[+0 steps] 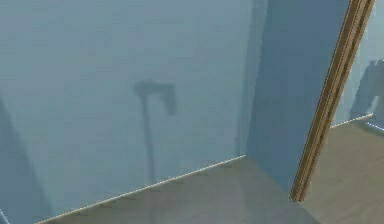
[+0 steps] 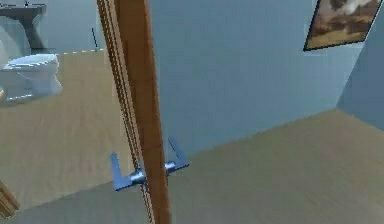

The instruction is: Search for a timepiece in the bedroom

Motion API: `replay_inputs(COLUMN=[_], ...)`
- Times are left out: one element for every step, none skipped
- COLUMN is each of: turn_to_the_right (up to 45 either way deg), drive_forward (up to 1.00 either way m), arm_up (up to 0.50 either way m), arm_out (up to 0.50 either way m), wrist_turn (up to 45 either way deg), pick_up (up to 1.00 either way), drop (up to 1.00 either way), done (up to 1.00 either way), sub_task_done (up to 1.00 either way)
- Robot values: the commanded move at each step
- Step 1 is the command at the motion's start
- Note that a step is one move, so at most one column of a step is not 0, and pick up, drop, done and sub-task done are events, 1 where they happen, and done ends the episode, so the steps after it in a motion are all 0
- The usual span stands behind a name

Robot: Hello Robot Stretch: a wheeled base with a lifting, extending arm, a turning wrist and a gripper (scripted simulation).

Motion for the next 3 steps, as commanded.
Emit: replay_inputs(turn_to_the_right=[18.0,0.0,45.0], drive_forward=[0.0,0.5,0.0], arm_up=[0.0,0.0,0.0], arm_out=[0.0,0.0,0.0], wrist_turn=[0.0,0.0,0.0], pick_up=[0.0,0.0,0.0], drop=[0.0,0.0,0.0], done=[0.0,0.0,0.0], sub_task_done=[0.0,0.0,0.0])
